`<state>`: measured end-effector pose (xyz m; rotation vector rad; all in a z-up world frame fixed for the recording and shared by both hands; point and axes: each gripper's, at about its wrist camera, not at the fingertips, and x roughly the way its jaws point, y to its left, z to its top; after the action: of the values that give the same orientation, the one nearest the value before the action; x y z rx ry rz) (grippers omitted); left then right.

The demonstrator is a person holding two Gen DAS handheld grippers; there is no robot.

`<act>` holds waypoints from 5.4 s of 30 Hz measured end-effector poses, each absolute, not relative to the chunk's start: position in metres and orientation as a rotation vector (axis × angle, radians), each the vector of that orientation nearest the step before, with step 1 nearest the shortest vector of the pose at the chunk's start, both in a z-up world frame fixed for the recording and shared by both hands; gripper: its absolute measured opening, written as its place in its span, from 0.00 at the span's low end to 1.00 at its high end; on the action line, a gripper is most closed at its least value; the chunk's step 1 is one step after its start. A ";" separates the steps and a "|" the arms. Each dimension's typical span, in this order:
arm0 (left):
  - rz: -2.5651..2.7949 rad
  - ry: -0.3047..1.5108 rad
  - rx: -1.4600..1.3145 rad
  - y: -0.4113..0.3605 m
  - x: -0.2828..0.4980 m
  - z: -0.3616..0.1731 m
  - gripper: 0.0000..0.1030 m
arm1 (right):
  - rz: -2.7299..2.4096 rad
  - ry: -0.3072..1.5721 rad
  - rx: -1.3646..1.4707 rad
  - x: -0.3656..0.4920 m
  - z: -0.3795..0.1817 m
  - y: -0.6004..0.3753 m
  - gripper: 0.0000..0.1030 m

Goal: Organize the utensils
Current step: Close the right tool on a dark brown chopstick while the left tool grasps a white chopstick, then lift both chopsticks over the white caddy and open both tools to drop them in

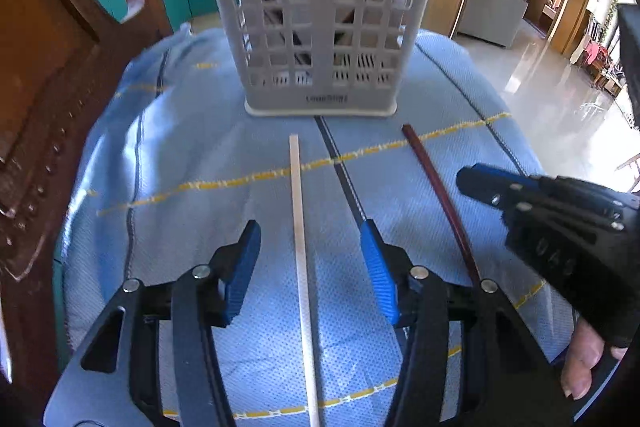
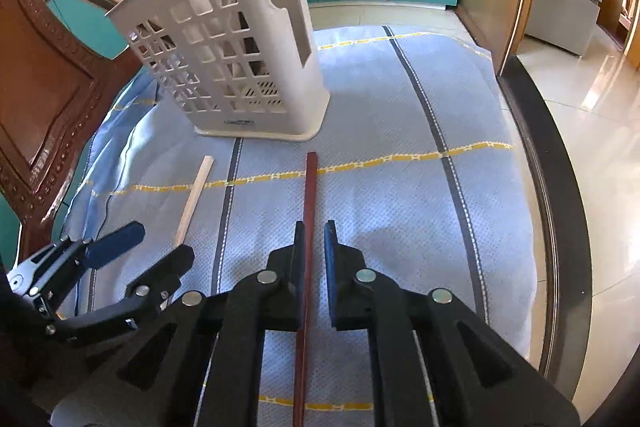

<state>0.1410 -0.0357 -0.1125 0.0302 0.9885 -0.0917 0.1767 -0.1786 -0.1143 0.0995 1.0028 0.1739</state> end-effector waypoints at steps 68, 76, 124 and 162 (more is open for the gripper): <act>-0.026 1.033 -0.007 -0.003 0.181 -0.141 0.39 | 0.140 0.984 -0.068 0.189 -0.137 -0.147 0.07; -0.032 0.982 -0.014 -0.004 0.178 -0.133 0.07 | 0.162 0.946 -0.024 0.186 -0.127 -0.152 0.06; -0.131 0.348 -0.206 0.014 0.205 0.125 0.06 | 0.254 0.238 0.199 0.189 0.120 -0.195 0.06; 0.000 0.391 -0.014 -0.006 0.203 0.058 0.08 | 0.214 0.292 0.028 0.179 0.069 -0.148 0.09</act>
<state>0.2028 -0.0064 0.0577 -0.0137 0.3909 -0.0003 0.1787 -0.1479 0.0687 0.0278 0.2917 0.2138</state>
